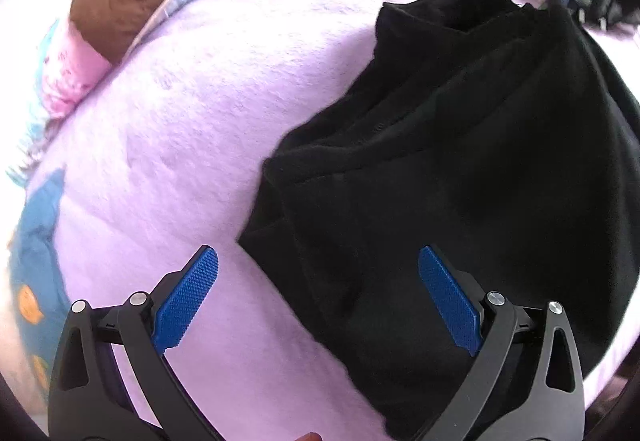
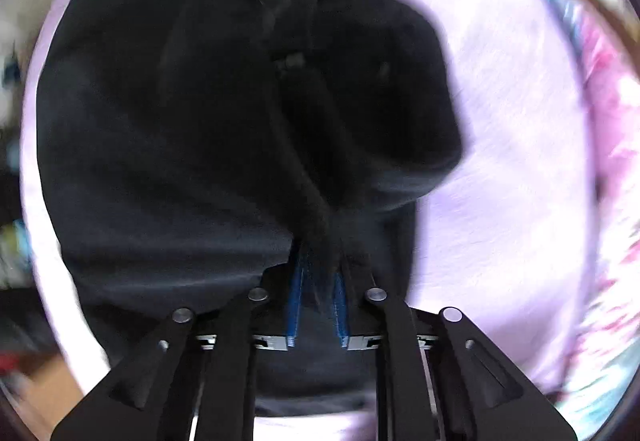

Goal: Fold large clothes

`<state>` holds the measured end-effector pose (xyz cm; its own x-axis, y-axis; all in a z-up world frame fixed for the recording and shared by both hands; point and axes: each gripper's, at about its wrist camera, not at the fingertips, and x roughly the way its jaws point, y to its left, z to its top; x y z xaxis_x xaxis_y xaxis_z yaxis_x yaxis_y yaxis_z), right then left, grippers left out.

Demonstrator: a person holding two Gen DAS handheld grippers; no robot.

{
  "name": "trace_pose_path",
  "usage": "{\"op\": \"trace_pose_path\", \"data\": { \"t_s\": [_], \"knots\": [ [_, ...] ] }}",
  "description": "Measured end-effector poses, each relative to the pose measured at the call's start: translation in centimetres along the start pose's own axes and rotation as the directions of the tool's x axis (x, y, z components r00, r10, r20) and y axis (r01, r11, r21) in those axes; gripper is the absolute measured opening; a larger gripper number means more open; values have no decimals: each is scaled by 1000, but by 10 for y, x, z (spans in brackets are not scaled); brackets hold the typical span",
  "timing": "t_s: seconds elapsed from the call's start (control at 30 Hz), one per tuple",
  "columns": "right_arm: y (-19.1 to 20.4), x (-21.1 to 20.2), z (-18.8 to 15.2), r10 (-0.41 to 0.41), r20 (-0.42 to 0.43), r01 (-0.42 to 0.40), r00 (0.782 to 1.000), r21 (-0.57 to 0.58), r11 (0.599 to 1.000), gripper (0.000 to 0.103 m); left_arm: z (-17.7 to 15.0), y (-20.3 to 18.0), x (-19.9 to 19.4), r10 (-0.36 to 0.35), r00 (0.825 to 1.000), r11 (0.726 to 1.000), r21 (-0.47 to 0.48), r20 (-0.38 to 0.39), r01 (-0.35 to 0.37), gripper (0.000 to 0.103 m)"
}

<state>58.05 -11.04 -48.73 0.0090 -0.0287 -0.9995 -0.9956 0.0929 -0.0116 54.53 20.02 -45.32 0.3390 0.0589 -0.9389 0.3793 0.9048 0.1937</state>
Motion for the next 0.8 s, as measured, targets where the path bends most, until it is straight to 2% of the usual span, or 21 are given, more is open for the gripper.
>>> {"op": "trace_pose_path", "data": {
  "t_s": [0.07,0.17,0.2,0.23,0.27,0.3,0.37,0.4,0.43,0.5,0.53,0.6,0.67,0.7,0.77,0.8],
  "knots": [
    [10,12,-3,-42,-1,42,999,3,999,50,-5,-7,5,-3,1000,999,-32,-24,2,97],
    [15,11,-20,-59,35,57,998,70,996,64,-19,-10,9,-12,999,994,-113,-43,7,97],
    [14,1,-33,-88,69,79,994,118,990,69,-23,-10,7,-20,999,989,-149,-40,14,97],
    [13,-9,-48,-118,108,99,987,170,981,79,-27,-8,4,-29,999,981,-191,-32,22,97],
    [11,-22,-67,-142,145,104,979,241,965,85,-34,-4,-1,-49,999,966,-254,-16,44,97],
    [9,-29,-83,-149,168,93,974,303,948,85,-41,-2,-7,-69,998,950,-305,-4,65,97],
    [5,-39,-127,-123,205,10,971,479,878,86,-58,-2,-16,-88,996,916,-392,9,84,97],
    [8,-41,-157,-110,222,-42,969,585,810,86,-63,-3,-19,-95,995,908,-410,9,90,97],
    [14,-42,-175,-95,235,-83,967,646,759,86,-74,-7,-26,-96,995,899,-427,12,92,97],
    [36,-40,-217,-69,291,-179,954,739,650,86,-89,-15,-32,-113,994,888,-448,7,104,97],
    [50,-36,-234,-54,313,-217,948,764,608,86,-99,-20,-35,-135,991,875,-469,7,122,97],
    [76,-26,-256,-37,341,-265,939,789,554,86,-112,-27,-38,-174,985,855,-496,9,155,97],
    [110,-16,-270,-25,367,-302,930,800,518,80,-122,-33,-36,-191,981,844,-508,18,174,97],
    [120,-13,-276,-22,380,-318,925,802,505,79,-126,-35,-37,-199,979,837,-515,30,186,97],
    [136,-9,-284,-18,403,-344,915,803,487,68,-132,-38,-35,-230,972,813,-539,46,218,97],
    [144,-2,-284,-1,414,-362,910,798,482,65,-133,-40,-33,-232,972,812,-541,46,219,97]
  ]
}}
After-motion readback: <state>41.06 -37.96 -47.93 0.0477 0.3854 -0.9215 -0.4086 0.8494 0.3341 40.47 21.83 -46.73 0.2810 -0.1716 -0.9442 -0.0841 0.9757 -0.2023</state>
